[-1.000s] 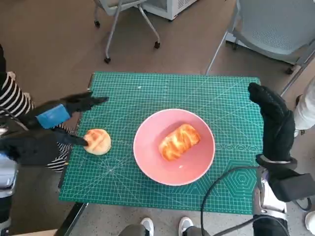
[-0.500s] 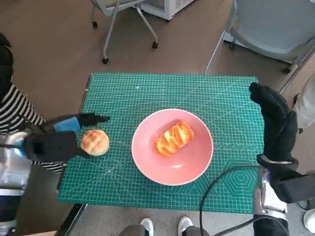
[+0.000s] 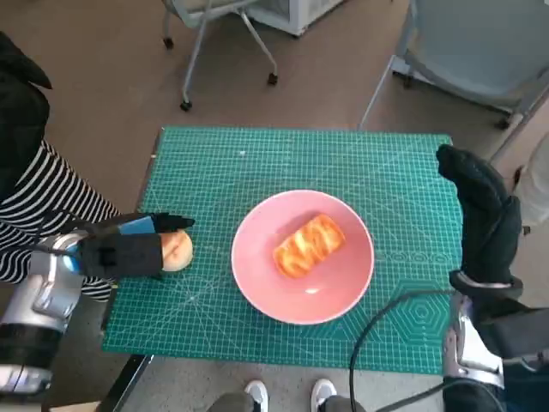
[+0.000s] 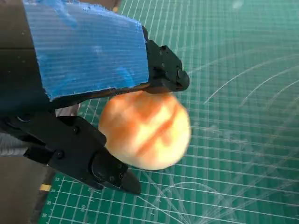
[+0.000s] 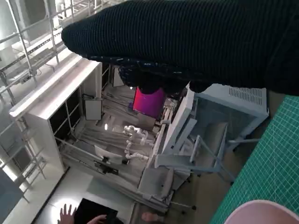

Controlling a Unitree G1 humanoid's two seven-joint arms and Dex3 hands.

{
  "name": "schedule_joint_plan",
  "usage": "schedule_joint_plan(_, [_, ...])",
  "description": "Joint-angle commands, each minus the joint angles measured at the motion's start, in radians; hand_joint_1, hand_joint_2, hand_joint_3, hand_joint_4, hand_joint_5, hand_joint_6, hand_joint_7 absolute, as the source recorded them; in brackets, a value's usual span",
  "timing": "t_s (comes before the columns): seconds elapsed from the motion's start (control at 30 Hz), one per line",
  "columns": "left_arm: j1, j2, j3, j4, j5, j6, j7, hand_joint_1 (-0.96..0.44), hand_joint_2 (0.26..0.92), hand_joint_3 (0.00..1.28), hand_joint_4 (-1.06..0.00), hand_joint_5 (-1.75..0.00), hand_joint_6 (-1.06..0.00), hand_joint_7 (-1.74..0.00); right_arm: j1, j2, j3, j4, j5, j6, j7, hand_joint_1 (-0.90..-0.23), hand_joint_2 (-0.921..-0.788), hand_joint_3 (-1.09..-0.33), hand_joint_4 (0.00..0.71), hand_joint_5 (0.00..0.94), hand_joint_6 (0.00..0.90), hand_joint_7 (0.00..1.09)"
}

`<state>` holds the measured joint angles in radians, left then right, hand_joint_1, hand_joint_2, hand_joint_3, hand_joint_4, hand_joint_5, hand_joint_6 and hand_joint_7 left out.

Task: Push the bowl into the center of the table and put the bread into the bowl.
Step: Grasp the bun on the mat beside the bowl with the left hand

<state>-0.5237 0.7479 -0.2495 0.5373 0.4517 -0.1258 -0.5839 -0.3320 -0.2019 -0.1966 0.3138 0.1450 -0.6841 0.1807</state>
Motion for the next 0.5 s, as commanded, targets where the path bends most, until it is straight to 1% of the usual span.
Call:
schedule_joint_plan(0.03, [-0.031,-0.025,-0.033,0.074,0.045,-0.001,0.051,0.01,0.776,0.02,-0.22,-0.03,-0.36,-0.02,0.030,-0.012,-0.002,-0.004,-0.018,0.015,-0.006,-0.706,-0.921,-0.790,0.151,0.000,0.083,0.43])
schedule_joint_plan(0.1, [-0.037,-0.033,-0.038,0.096,0.056,-0.003,0.081,0.03,0.795,0.02,-0.27,-0.03,-0.39,-0.02,0.030,-0.012,-0.002,-0.005,-0.020,0.015,-0.005,-0.706,-0.921,-0.790,0.151,0.000,0.083,0.43])
schedule_joint_plan(0.2, [-0.041,-0.038,-0.043,0.111,0.061,-0.007,0.105,0.05,0.811,0.02,-0.31,-0.03,-0.42,-0.02,0.032,-0.013,-0.003,-0.008,-0.020,0.016,-0.004,-0.706,-0.921,-0.790,0.151,0.000,0.083,0.43])
schedule_joint_plan(0.43, [-0.047,-0.040,-0.047,0.126,0.063,-0.016,0.116,0.06,0.820,0.02,-0.33,-0.02,-0.43,-0.02,0.033,-0.014,-0.002,-0.009,-0.019,0.017,-0.005,-0.706,-0.921,-0.790,0.151,0.000,0.083,0.43])
schedule_joint_plan(0.47, [-0.037,-0.041,-0.035,0.124,0.059,-0.044,0.159,0.06,0.821,0.02,-0.34,-0.02,-0.43,-0.02,0.035,-0.014,-0.001,-0.013,-0.017,0.020,-0.004,-0.706,-0.921,-0.790,0.151,0.000,0.083,0.43])
schedule_joint_plan(0.5, [-0.027,-0.039,-0.023,0.120,0.055,-0.076,0.199,0.05,0.841,0.03,-0.42,-0.23,-0.45,-0.26,0.037,-0.014,0.000,-0.017,-0.016,0.022,-0.003,-0.706,-0.921,-0.790,0.151,0.000,0.083,0.43])
